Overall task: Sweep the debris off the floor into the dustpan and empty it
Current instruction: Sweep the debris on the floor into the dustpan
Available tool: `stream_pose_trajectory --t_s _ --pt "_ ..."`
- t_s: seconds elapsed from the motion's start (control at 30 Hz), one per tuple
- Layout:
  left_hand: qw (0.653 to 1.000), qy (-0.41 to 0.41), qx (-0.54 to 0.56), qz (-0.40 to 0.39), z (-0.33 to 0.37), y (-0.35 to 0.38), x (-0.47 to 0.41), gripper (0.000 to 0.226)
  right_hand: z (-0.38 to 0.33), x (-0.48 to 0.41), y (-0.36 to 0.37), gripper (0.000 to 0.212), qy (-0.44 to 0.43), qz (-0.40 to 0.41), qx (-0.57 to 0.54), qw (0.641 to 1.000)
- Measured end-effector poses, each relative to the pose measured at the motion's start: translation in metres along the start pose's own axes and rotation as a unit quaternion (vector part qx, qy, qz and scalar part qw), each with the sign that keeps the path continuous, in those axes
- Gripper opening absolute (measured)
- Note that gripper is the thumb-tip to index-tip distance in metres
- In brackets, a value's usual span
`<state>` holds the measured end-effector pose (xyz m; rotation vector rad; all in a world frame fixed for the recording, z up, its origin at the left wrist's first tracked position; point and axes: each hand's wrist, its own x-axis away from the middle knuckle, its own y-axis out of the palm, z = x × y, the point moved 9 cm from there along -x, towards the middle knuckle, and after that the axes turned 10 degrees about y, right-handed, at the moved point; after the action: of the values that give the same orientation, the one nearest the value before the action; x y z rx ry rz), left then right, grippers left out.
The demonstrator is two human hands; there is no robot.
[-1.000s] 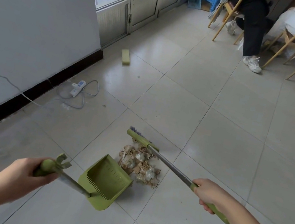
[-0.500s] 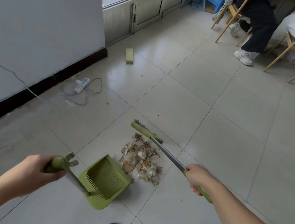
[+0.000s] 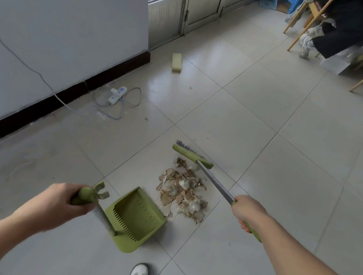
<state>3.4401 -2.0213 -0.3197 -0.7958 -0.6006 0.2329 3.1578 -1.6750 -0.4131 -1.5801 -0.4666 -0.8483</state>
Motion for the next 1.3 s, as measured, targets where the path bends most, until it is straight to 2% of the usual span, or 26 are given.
stream_pose_trajectory --t_s 0.33,0.77,0.93,1.3 --pt "1.000 0.007 -0.015 -0.026 -0.008 0.011 0.004 0.005 -0.013 -0.005 -0.002 0.037 0.010 0.010 0.025 1.000" --pt "0.998 0.033 -0.028 -0.040 -0.014 0.002 0.017 0.030 -0.008 -0.004 -0.004 0.034 0.002 0.010 0.028 1.000" --pt "0.998 0.033 -0.033 -0.042 -0.016 0.007 0.013 0.009 -0.011 -0.003 -0.008 0.034 -0.004 0.012 0.028 1.000" --pt "0.999 0.028 0.003 -0.028 -0.015 0.019 -0.003 0.011 -0.024 -0.006 -0.011 0.038 0.001 0.028 0.045 0.999"
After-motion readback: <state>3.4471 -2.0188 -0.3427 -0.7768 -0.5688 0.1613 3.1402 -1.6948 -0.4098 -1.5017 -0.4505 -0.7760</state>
